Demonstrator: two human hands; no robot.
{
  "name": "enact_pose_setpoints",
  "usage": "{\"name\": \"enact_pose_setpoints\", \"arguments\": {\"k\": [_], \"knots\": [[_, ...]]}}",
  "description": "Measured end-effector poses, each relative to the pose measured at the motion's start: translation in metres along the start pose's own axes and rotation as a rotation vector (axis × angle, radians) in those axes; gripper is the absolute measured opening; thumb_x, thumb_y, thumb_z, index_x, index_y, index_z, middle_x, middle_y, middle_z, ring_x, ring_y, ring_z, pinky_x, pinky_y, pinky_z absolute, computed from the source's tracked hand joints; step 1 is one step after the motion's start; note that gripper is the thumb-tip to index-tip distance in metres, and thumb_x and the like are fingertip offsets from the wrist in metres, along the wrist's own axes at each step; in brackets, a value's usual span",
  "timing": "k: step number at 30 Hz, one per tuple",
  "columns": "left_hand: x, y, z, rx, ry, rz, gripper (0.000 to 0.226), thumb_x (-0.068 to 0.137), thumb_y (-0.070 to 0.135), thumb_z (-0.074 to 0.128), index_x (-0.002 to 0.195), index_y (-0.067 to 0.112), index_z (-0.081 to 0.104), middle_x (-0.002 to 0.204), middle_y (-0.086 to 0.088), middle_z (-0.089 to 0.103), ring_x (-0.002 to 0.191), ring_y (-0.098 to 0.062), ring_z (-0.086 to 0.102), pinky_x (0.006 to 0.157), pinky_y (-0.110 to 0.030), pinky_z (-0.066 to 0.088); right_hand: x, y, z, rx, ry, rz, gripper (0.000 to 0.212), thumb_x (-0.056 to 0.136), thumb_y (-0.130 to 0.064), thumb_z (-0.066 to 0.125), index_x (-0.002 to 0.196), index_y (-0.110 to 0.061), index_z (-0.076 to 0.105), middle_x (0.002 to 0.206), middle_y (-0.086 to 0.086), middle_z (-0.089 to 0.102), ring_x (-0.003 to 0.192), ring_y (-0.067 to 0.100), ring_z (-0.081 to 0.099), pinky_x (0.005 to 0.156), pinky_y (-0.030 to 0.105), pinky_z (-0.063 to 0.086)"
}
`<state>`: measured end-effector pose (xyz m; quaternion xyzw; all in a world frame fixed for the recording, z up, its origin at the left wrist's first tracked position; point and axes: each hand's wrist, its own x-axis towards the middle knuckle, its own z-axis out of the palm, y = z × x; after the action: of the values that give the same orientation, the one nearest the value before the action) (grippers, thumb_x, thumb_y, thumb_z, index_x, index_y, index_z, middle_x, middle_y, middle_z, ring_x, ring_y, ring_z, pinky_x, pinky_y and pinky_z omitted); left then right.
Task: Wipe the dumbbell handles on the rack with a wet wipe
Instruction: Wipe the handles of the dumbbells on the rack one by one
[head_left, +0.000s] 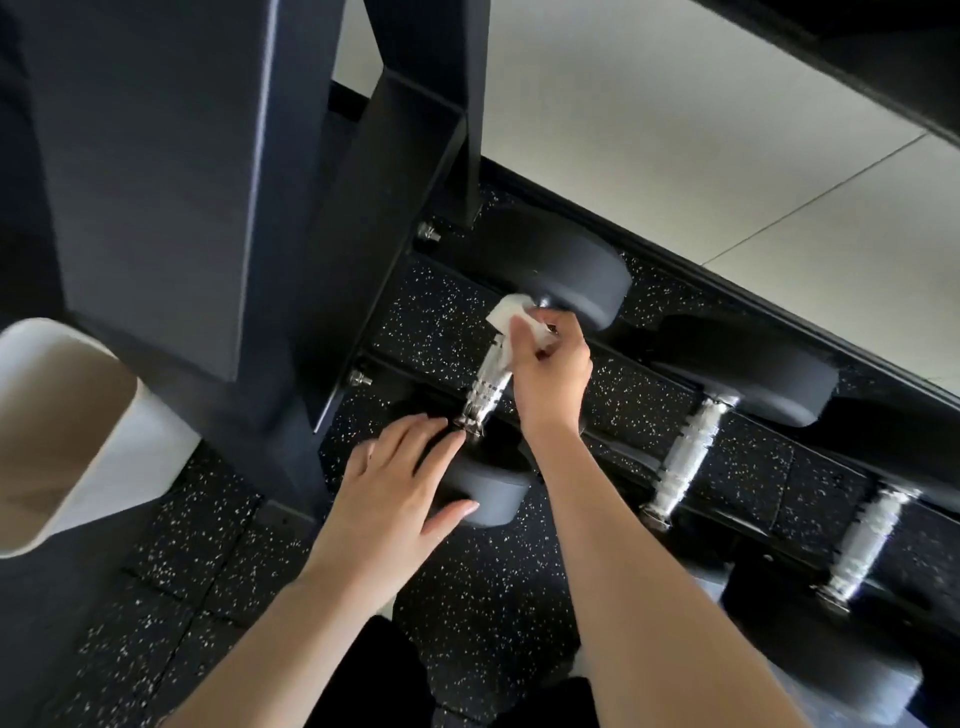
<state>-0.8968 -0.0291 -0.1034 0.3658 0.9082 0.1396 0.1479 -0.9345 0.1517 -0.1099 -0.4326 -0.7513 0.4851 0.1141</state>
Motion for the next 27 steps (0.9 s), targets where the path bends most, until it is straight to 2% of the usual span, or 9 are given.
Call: {"name": "enact_pose_setpoints", "arguments": {"k": [4,7,9,11,15,19,21,24,27], "knots": [[0.001,-0.007,0.003,-0.008,0.026,0.025,0.059,0.086,0.057,0.041,0.127,0.017,0.058,0.129,0.000,0.056,0.124,-0.021,0.047,0.089,-0.044,0.046,-0.007,0.002,0.011,-0.006,0.135,0.021,0.009,0.089,-0.029,0.060,0.096,-0.023,0.059,0.064,-0.010,0.057,0.060,0.016,0.058,0.063,0.033,0.052],[0.001,-0.008,0.004,-0.008,0.032,0.025,0.059,0.086,0.057,0.041,0.127,0.018,0.058,0.129,0.000,0.057,0.124,-0.021,0.047,0.089,-0.044,0.045,-0.008,0.003,0.014,0.018,0.199,0.041,0.009,0.086,-0.026,0.064,0.095,-0.026,0.062,0.086,-0.010,0.051,0.082,0.018,0.056,0.068,0.022,0.046],[0.001,-0.007,0.005,-0.007,0.041,0.023,0.058,0.086,0.056,0.042,0.127,0.018,0.058,0.129,0.000,0.056,0.125,-0.021,0.045,0.091,-0.044,0.044,-0.005,0.004,0.016,0.018,0.230,0.068,0.011,0.083,-0.022,0.069,0.093,-0.025,0.066,0.092,-0.010,0.041,0.093,0.018,0.052,0.079,0.024,0.045],[0.000,-0.006,0.006,-0.017,0.051,0.014,0.058,0.086,0.056,0.043,0.127,0.018,0.058,0.129,0.001,0.055,0.125,-0.020,0.044,0.092,-0.043,0.042,-0.004,0.003,0.016,0.014,0.256,0.050,0.013,0.080,-0.016,0.071,0.093,-0.019,0.070,0.096,-0.007,0.042,0.098,0.018,0.051,0.089,0.028,0.044],[-0.001,-0.006,0.009,-0.016,0.073,0.014,0.057,0.087,0.055,0.044,0.127,0.018,0.058,0.130,0.000,0.056,0.126,-0.020,0.044,0.092,-0.043,0.042,0.000,-0.006,0.018,0.068,0.283,0.036,0.014,0.082,-0.008,0.068,0.095,-0.012,0.072,0.096,-0.006,0.051,0.091,0.008,0.053,0.083,0.016,0.041],[-0.003,-0.005,0.009,-0.009,0.081,0.017,0.058,0.087,0.056,0.042,0.127,0.018,0.058,0.130,0.000,0.056,0.126,-0.021,0.045,0.090,-0.043,0.043,0.003,-0.013,0.022,0.109,0.338,0.076,0.009,0.082,-0.009,0.069,0.090,-0.011,0.072,0.093,-0.005,0.054,0.086,0.007,0.052,0.075,0.010,0.038],[-0.003,-0.006,0.009,-0.005,0.083,0.017,0.058,0.088,0.056,0.042,0.129,0.018,0.057,0.131,0.000,0.055,0.127,-0.020,0.044,0.091,-0.042,0.041,0.001,-0.011,0.022,0.024,0.273,0.000,0.011,0.080,-0.007,0.070,0.090,-0.009,0.073,0.095,-0.002,0.057,0.087,0.009,0.053,0.075,0.011,0.039],[-0.002,-0.007,0.009,-0.016,0.082,0.016,0.058,0.088,0.055,0.043,0.130,0.017,0.056,0.132,0.000,0.054,0.128,-0.021,0.043,0.092,-0.042,0.041,-0.008,0.000,0.014,-0.134,0.077,-0.122,0.012,0.079,-0.004,0.071,0.088,-0.010,0.072,0.099,0.000,0.062,0.083,0.008,0.054,0.078,0.020,0.047],[-0.002,-0.006,0.008,-0.018,0.070,0.009,0.059,0.087,0.055,0.043,0.130,0.018,0.057,0.132,0.000,0.054,0.128,-0.021,0.043,0.092,-0.043,0.041,-0.031,0.015,0.005,-0.248,-0.129,-0.188,0.008,0.078,-0.004,0.071,0.083,-0.010,0.072,0.097,0.002,0.065,0.080,0.008,0.056,0.076,0.020,0.047]]}}
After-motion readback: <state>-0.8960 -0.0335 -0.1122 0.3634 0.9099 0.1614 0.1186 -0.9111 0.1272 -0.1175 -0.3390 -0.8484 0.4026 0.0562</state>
